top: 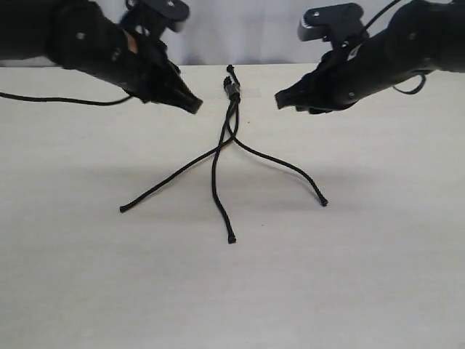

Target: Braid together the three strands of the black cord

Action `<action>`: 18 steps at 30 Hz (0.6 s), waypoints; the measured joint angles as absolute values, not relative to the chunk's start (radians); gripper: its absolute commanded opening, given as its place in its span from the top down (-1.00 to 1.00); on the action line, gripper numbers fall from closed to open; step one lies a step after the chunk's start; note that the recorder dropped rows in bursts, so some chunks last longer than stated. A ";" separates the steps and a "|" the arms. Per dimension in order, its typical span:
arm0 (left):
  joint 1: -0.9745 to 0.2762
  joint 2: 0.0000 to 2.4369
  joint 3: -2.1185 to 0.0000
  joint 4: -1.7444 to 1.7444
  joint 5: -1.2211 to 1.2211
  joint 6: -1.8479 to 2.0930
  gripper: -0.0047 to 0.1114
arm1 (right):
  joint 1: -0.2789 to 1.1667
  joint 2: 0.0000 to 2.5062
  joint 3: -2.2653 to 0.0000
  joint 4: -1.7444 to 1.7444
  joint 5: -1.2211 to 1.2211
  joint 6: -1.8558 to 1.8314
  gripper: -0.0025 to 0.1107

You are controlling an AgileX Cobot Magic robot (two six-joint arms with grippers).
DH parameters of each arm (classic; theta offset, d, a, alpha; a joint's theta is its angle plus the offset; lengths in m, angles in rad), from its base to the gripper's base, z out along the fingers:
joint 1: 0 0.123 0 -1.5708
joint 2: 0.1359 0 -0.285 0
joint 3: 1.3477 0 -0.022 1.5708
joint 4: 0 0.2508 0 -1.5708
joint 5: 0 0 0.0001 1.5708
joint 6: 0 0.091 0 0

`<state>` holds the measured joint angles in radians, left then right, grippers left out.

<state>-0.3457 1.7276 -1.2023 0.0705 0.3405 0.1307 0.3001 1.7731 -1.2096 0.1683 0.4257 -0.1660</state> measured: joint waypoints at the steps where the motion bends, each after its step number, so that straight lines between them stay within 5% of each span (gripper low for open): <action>1: -0.331 1.677 -1.163 0.070 0.298 0.131 0.92 | 0.328 1.784 -1.217 0.171 0.436 -0.166 0.15; 10: -0.200 1.306 -0.957 0.070 0.117 0.094 0.92 | 0.520 1.946 -1.304 0.171 0.570 -0.198 0.09; 18: -0.197 1.255 -0.933 0.070 0.112 0.085 0.92 | 0.621 2.061 -1.306 0.134 0.582 -0.232 0.09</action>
<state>-0.1971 1.2550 -0.9329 0.0705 0.1121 0.0850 0.6211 2.0612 -1.3064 0.1338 0.5815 -0.2321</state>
